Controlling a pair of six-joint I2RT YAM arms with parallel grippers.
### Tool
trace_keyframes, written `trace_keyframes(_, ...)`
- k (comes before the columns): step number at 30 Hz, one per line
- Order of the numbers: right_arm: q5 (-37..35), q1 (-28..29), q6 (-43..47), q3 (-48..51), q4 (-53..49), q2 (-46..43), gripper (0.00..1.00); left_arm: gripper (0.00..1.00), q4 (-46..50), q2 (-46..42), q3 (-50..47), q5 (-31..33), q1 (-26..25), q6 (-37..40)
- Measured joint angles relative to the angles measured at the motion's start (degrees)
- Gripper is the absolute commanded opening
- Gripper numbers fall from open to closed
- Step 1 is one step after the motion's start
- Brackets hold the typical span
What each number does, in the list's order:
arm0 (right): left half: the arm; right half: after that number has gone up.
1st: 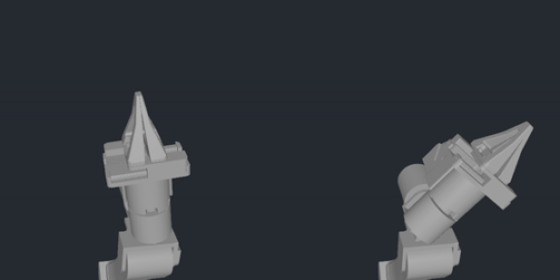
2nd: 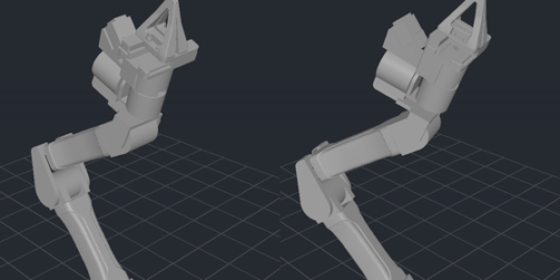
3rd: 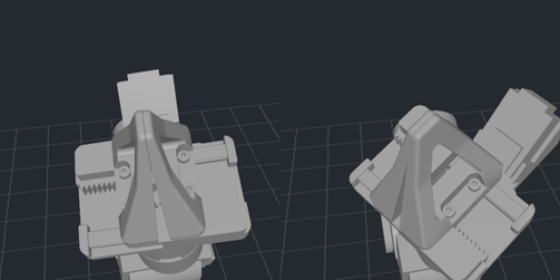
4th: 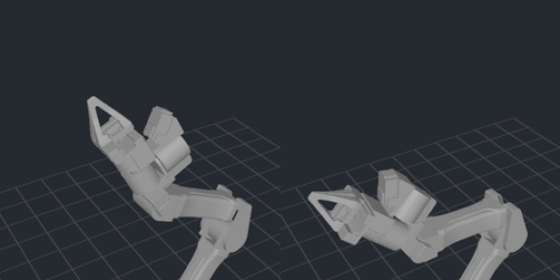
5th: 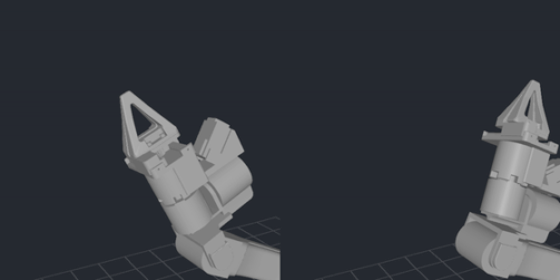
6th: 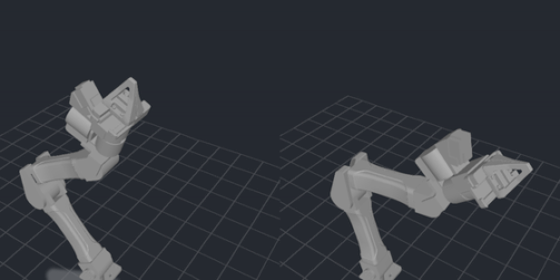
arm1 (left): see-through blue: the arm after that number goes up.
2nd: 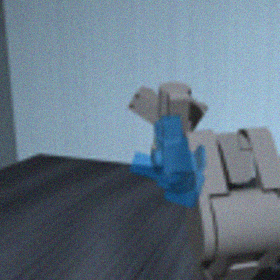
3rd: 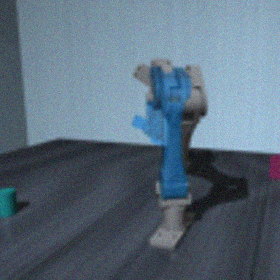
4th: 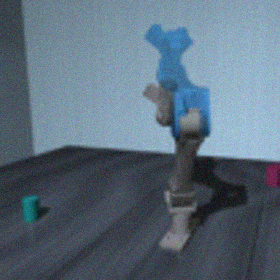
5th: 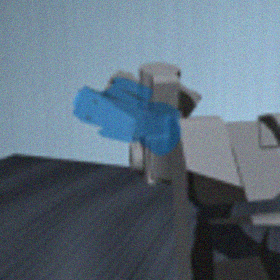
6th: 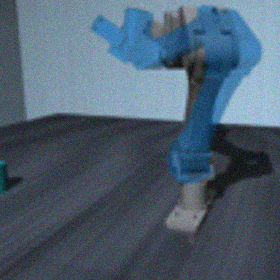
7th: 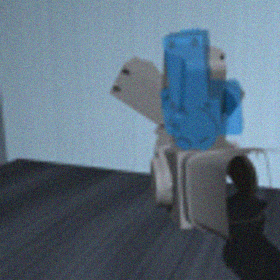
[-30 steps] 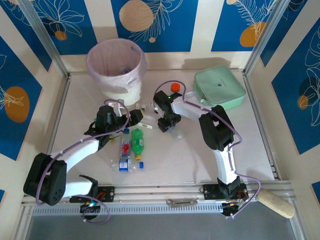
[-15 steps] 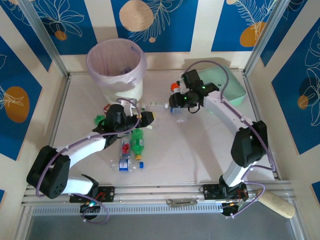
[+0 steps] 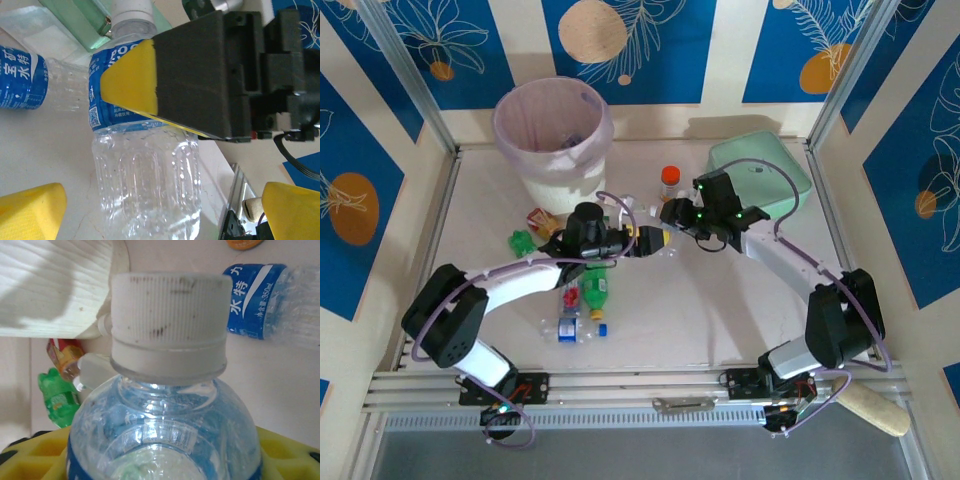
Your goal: Put the plastic bottles in the bin
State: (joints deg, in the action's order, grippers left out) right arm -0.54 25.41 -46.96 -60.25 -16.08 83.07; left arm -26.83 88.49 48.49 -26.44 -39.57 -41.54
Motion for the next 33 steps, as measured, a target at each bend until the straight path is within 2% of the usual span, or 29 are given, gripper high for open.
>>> trace_keyframes(4, 1.0, 0.2, -3.3, 2.7, 3.9, -2.4, 0.52, 0.99, 0.2, 1.4, 0.0, -0.6, -0.1, 0.0)
trace_keyframes(15, 2.1, 1.5, -4.7, 3.1, 6.5, -4.2, 0.52, 0.88, 0.0, 4.3, 2.7, -3.2, -1.0, 0.0)
trace_keyframes(22, 2.3, 1.6, -4.7, 3.1, 6.7, -4.2, 0.52, 0.72, -1.0, 4.7, 2.8, -5.1, -1.1, -0.4)
trace_keyframes(27, 2.4, 1.6, -4.5, 3.1, 6.7, -4.2, 0.52, 0.51, -1.7, 5.0, 2.8, -5.8, -1.1, -1.7)
trace_keyframes(30, 2.5, 1.6, -4.3, 3.1, 6.7, -4.3, 0.56, 0.48, -2.3, 5.2, 2.8, -6.3, -1.0, -2.2)
trace_keyframes(33, 2.3, 1.6, -4.0, 3.1, 6.6, -4.7, 0.65, 0.47, -2.8, 5.4, 2.8, -6.5, -1.0, -2.2)
